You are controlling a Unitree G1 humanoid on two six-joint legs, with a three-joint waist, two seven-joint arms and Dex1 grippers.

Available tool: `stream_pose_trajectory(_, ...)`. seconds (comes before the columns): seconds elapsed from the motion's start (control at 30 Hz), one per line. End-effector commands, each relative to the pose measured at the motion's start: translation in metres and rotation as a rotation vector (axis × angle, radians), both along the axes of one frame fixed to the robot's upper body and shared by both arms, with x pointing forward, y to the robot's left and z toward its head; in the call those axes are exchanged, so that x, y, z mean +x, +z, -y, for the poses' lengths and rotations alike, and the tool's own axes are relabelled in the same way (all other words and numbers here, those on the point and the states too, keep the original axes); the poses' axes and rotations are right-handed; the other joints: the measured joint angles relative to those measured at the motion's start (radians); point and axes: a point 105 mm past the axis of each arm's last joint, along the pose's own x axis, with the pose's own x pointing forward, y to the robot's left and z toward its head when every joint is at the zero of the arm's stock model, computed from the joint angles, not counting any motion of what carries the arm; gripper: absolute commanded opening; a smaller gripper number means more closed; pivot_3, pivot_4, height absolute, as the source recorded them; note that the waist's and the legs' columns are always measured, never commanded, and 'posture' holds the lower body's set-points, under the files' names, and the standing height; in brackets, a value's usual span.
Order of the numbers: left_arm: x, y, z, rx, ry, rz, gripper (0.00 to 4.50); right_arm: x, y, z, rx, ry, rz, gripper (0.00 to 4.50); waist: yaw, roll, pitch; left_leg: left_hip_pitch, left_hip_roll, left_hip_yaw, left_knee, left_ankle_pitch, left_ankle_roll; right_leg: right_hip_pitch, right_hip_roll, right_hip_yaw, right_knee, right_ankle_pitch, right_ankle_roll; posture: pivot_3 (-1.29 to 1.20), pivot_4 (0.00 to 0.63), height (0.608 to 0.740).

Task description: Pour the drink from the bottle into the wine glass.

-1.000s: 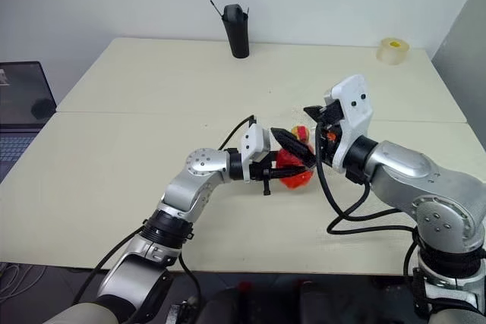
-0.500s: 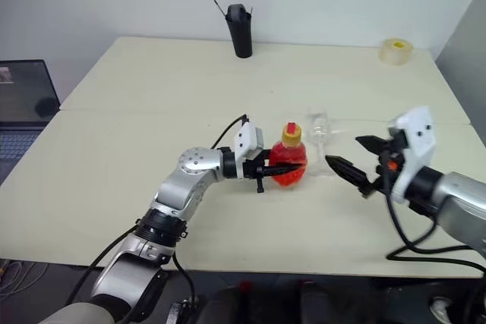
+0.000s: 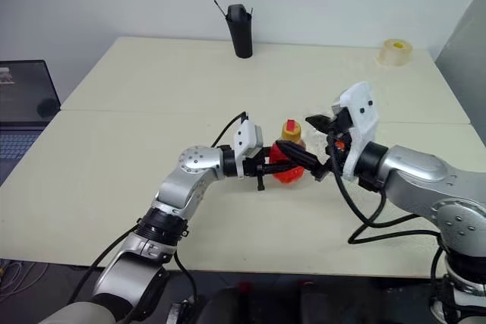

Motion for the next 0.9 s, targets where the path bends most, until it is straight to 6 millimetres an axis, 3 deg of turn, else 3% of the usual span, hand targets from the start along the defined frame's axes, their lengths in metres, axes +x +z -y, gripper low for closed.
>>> stream_pose_trajectory(0.03,-0.004,0.016,0.005,-0.038,-0.022,0.063,0.85,0.005,0.015,0.000,0.028,-0.013,0.078,4.50,0.000,0.000,0.000,0.000,0.000,0.000,0.000,0.000,0.000,0.000,0.000,0.000,0.000,0.000,0.000,0.00,0.150,0.740)
stream_pose_trajectory(0.4,-0.003,0.017,0.004,-0.038,-0.015,0.069,0.85,0.032,0.012,0.009,0.053,-0.079,0.081,4.50,-0.005,0.000,0.000,0.000,0.000,-0.001,0.000,0.000,0.000,0.000,0.001,0.000,0.001,0.000,0.000,0.00,0.150,0.740)
stream_pose_trajectory(0.83,-0.002,0.017,0.001,-0.032,-0.002,0.069,0.85,-0.012,0.001,0.064,-0.014,-0.081,0.012,4.50,0.000,0.000,0.000,-0.001,0.000,-0.002,0.000,0.000,0.001,0.000,0.000,-0.001,0.000,0.000,0.000,0.00,0.150,0.740)
stream_pose_trajectory(0.9,-0.002,0.017,0.001,-0.031,-0.003,0.070,0.85,-0.020,0.004,0.063,-0.012,-0.042,0.006,4.50,-0.003,0.000,0.000,0.000,0.000,-0.001,0.000,0.000,0.001,0.000,0.000,-0.001,0.000,0.000,0.000,0.00,0.150,0.740)
